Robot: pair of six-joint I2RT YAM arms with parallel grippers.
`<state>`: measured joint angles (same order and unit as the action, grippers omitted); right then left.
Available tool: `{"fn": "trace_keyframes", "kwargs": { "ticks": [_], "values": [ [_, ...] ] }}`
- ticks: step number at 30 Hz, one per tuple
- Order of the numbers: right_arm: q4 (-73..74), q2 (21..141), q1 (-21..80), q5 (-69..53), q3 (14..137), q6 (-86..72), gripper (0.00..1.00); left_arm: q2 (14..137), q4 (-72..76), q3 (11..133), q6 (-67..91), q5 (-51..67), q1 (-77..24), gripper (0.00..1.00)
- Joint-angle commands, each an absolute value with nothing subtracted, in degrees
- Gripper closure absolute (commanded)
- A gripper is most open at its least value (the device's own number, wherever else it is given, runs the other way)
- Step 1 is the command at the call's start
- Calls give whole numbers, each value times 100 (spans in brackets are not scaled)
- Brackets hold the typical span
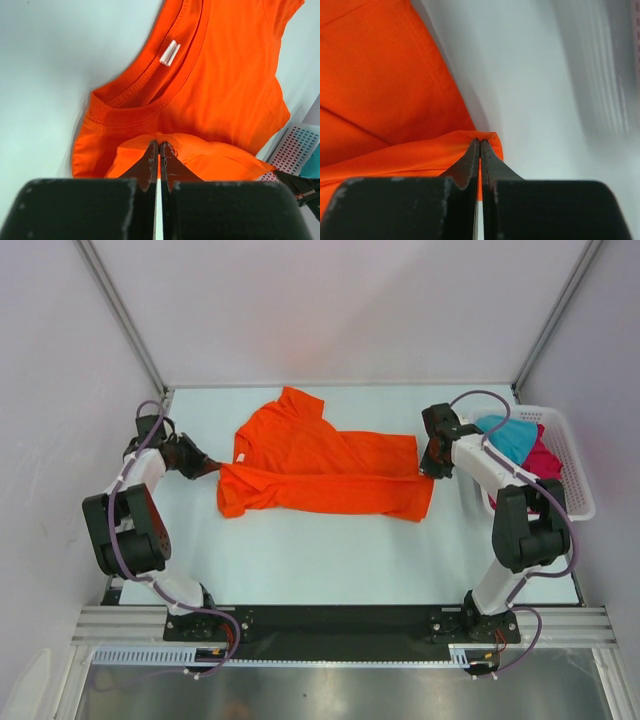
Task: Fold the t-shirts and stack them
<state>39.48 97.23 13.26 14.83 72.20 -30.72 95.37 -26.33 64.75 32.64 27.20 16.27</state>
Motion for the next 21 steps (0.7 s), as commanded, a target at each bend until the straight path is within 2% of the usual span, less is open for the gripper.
{"fn": "trace_keyframes", "kwargs": {
  "ticks": [1,2,6,7,13,16,21],
  "values": [
    [3920,9922,1301,1345,7646,-2804,89,9536,-2513,6846,3314,2874,1688,100],
    [3955,9984,1292,1327,7699,-2786,83,9527,-2557,6873,3279,2909,1696,100],
    [4017,9845,1309,1257,7700,-2751,73,9273,-2724,6812,3199,3041,1696,100],
    [3964,9783,1327,1239,7586,-2742,67,9194,-2725,6768,3182,3058,1688,100],
    [3806,9115,1502,1064,7067,-2733,59,8535,-2874,6250,2962,2909,1688,95],
    [3815,8887,1695,1046,6707,-2751,58,8236,-2874,5890,2944,3023,1688,93],
    [3622,8578,1925,888,5821,-2935,59,7761,-2953,5327,2699,2515,1688,88]
  ]
}}
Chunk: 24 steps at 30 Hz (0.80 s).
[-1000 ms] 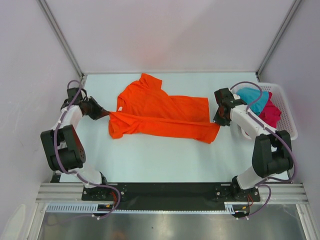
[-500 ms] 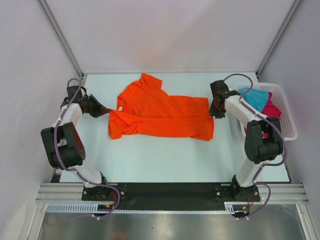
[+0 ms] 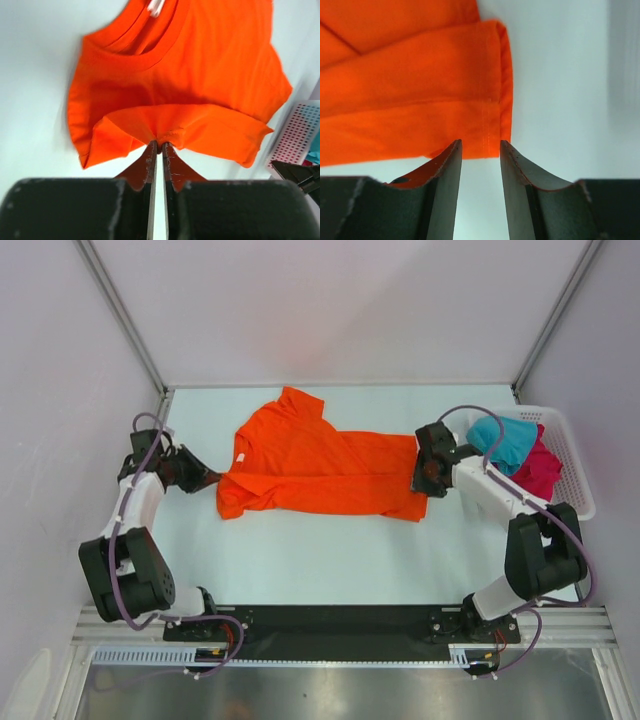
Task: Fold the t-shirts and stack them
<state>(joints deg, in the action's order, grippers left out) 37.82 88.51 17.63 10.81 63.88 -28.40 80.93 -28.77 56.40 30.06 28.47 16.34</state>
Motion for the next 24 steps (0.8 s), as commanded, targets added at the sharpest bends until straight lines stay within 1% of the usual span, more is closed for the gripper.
{"fn": "trace_keyframes", "kwargs": {
  "ticks": [1,5,7,12,17,22,24],
  "values": [
    [3491,8535,1960,844,5723,-2996,59,7778,-2953,5309,2681,2496,1688,87],
    [3384,8543,2153,791,5449,-3094,59,8085,-2988,5484,2663,2487,1688,84],
    [3393,8569,2223,809,5414,-3103,59,8191,-2997,5677,2707,2435,1696,80],
    [3331,8595,2241,870,5361,-3085,59,8542,-3111,6344,2663,2285,1688,73],
    [3305,8666,2241,852,5309,-3102,59,9166,-3357,7056,2602,2197,1679,69],
    [3208,8622,2250,853,5116,-3120,59,8922,-3340,6760,2479,2215,1468,68],
    [3182,8657,2250,853,5080,-3112,59,8772,-3287,6330,2461,2215,1284,68]
  ]
}}
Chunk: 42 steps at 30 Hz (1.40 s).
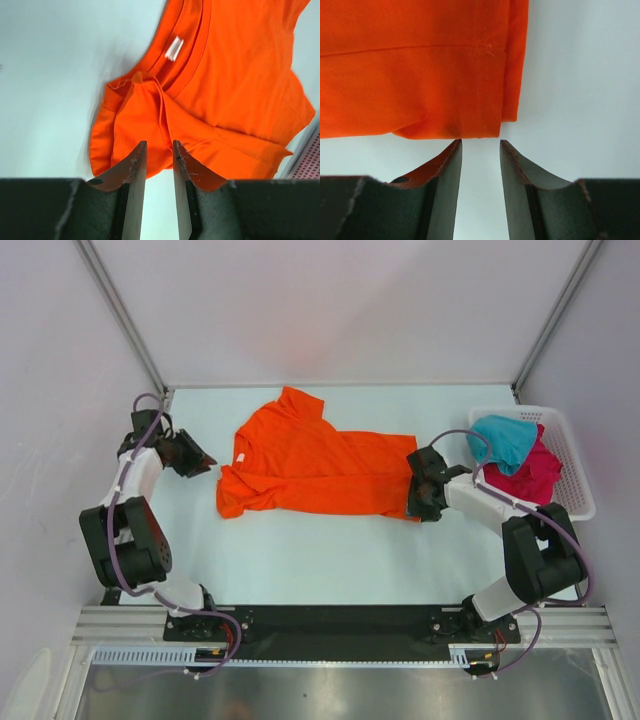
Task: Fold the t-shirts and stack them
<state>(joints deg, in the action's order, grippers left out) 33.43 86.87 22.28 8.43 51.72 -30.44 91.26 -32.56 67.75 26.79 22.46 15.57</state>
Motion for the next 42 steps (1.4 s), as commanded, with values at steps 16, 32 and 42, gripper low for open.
{"fn": "trace_keyframes", "kwargs": {
  "ticks": [16,32,42],
  "values": [
    [3094,8754,2241,879,5150,-3015,59,7717,-3365,4930,2453,776,404,68],
    [3190,8552,2259,923,5080,-2988,59,8112,-3234,4957,2452,404,325,67],
    [3226,8446,2241,940,5036,-2944,59,8402,-3331,5291,2180,729,281,80]
  ]
}}
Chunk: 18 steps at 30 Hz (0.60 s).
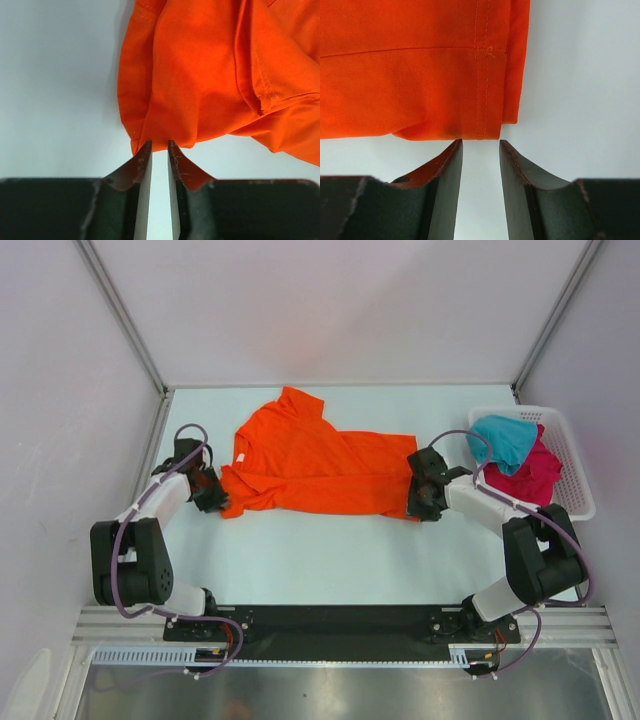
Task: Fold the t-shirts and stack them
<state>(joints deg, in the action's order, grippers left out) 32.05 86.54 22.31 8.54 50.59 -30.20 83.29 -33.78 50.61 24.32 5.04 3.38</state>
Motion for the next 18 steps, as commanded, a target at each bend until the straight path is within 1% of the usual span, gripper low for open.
{"fn": "trace_keyframes", "kwargs": {
  "ticks": [1,2,3,5,6,7,8,12,13,16,18],
  "values": [
    [3226,8446,2233,940,5036,-2936,59,8394,-3305,5282,2171,790,281,81],
    [3208,8438,2232,940,5027,-2936,59,8402,-3296,5265,2171,843,290,84],
    [3208,8446,2224,940,5019,-2936,59,8402,-3278,5265,2171,870,290,85],
    [3199,8455,2215,940,5010,-2927,59,8420,-3252,5265,2180,905,290,84],
    [3191,8446,2215,940,5001,-2927,59,8429,-3269,5265,2180,879,290,62],
    [3190,8455,2197,940,5001,-2918,59,8437,-3296,5308,2171,853,290,57],
    [3190,8446,2197,932,4984,-2918,59,8455,-3313,5326,2145,731,281,54],
    [3164,8455,2145,923,4922,-2883,59,8472,-3454,5414,2083,475,290,49],
    [3138,8455,2136,914,4887,-2883,59,8490,-3472,5414,2083,440,281,41],
    [3120,8464,2109,896,4869,-2883,59,8595,-3463,5405,2083,404,281,40],
    [3120,8464,2109,879,4860,-2883,59,8692,-3454,5397,2092,465,290,44]
  ]
}}
